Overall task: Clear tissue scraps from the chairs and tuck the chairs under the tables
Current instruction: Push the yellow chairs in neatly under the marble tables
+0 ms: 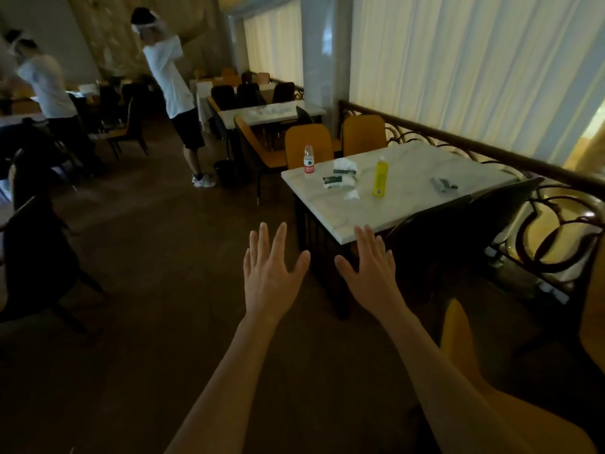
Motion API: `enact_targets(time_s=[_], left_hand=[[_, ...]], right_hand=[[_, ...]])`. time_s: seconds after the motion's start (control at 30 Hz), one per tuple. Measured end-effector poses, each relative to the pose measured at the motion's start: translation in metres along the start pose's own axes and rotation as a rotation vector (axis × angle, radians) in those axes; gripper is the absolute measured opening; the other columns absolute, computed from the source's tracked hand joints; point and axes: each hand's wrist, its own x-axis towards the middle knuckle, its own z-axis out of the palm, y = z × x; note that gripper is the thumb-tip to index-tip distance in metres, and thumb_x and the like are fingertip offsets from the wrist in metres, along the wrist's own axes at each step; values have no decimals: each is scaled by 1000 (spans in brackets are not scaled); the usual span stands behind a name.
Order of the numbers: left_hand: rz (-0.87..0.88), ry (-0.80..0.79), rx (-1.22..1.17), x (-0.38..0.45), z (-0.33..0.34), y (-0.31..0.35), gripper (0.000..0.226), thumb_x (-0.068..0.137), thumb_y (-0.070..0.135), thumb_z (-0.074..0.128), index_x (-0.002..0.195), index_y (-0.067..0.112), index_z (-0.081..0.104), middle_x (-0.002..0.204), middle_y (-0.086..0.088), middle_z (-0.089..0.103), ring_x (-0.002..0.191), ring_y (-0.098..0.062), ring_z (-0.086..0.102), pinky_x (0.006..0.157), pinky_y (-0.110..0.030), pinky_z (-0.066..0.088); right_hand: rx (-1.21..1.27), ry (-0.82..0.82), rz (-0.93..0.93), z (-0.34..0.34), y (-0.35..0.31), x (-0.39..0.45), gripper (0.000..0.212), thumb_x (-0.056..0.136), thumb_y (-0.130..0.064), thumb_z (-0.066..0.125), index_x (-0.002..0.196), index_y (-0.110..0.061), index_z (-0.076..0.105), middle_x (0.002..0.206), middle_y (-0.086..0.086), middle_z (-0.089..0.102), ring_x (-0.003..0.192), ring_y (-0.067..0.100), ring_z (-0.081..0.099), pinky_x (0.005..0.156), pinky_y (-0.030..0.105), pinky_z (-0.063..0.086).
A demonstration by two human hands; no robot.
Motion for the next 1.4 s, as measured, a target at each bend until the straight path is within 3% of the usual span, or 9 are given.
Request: enact_targets(time_s=[0.4, 0.77, 1.0, 1.2, 1.4], left_hand=[[210, -123, -85, 203, 124, 90, 76, 95, 68, 33, 157, 38, 0, 168, -2, -7, 153, -23, -9, 122, -45, 3], [631, -380, -340, 315, 255, 212, 81, 89, 71, 27, 158, 30, 16, 168, -7, 7, 154, -27, 0, 121, -47, 9], [898, -633, -515, 283, 316, 309, 74, 96, 60, 44, 158, 30, 16, 168, -5, 6, 154, -22, -2, 122, -44, 6], [1133, -829, -620, 206, 334, 382, 76, 95, 65, 37, 158, 33, 10, 168, -2, 2, 154, -19, -4, 122, -44, 6], [1307, -948, -671, 140, 342, 422, 74, 96, 63, 38, 158, 34, 9, 168, -1, 0, 153, -17, -6, 121, -40, 4]], right_hand=[[-39, 175, 193, -35, 104, 173, 74, 99, -54, 38, 157, -23, 5, 167, 3, -2, 152, 29, -4, 121, 50, -2], [-102, 419, 606, -80, 227, 215, 76, 97, -59, 37, 158, -26, 5, 167, 0, -2, 153, 25, -4, 120, 49, -2], [-183, 669, 929, -121, 258, 152, 75, 97, -58, 39, 157, -29, 4, 167, -2, -2, 153, 24, -4, 121, 48, -2], [-238, 815, 1249, -146, 272, 69, 78, 94, -65, 32, 157, -31, 0, 166, -4, -6, 152, 24, -5, 120, 50, 0], [-269, 954, 1409, -162, 273, 0, 77, 97, -61, 33, 157, -27, 0, 166, -1, -5, 152, 24, -5, 121, 48, -2]])
